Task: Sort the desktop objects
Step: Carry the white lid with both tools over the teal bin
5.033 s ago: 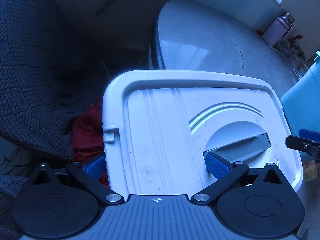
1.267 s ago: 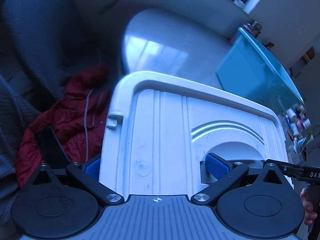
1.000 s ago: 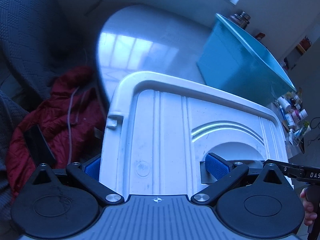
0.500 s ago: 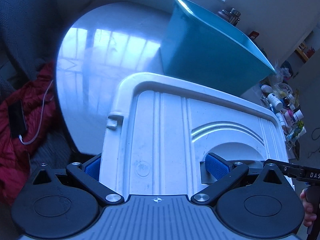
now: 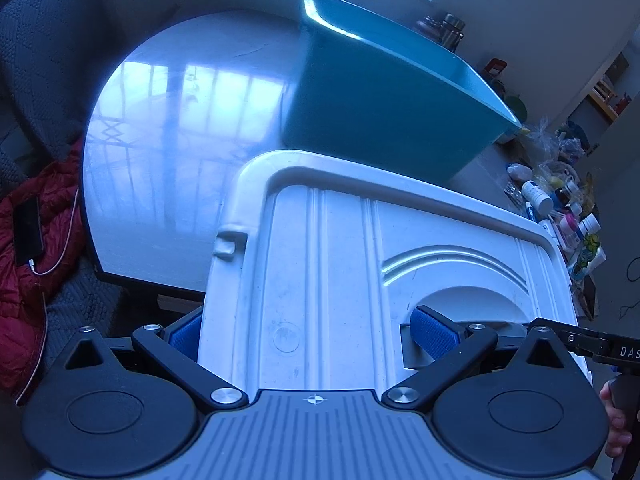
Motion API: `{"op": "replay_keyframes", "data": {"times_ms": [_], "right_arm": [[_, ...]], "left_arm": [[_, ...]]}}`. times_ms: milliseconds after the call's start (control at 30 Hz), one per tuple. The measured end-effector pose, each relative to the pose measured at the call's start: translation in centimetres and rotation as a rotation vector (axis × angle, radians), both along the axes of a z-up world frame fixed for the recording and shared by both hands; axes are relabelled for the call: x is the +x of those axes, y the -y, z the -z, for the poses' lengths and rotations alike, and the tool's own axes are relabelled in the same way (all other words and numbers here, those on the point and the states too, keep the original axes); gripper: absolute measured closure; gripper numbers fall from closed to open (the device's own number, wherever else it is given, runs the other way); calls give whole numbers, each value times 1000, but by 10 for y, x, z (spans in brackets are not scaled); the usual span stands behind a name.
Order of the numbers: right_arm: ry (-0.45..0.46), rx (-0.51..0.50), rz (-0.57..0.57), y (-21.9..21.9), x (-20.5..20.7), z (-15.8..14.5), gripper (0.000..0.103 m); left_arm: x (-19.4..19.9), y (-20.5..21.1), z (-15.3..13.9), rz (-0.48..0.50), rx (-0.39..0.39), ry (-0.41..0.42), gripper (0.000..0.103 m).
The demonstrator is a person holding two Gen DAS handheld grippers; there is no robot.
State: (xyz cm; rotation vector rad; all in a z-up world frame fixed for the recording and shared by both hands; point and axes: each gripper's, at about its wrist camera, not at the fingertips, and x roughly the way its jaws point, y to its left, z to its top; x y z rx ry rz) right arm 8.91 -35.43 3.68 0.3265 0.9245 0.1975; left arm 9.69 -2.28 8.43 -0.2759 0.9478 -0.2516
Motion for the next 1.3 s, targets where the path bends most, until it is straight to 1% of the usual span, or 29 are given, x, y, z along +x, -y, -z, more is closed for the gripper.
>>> {"op": "replay_keyframes", "data": {"times_ms": [267,467,767,1000,1300], "right_arm": [[18,14,-14,24,-8,-16,8],[37,14,-26,32,-7,-34,8],[59,40,-26,38,-1,-54,8],[72,39,-28,36,7,-65,8],[85,36,-21,37,27,-78,8]], "left_arm": [[-8,16,-27,-21,9,12,0],[-10,25,-50,-40,10,20,0],[-6,31,-89,-44,40,45,0],[4,30,-105,-52,42,46,0],[31,29,-120,-51,32,53,0]]}}
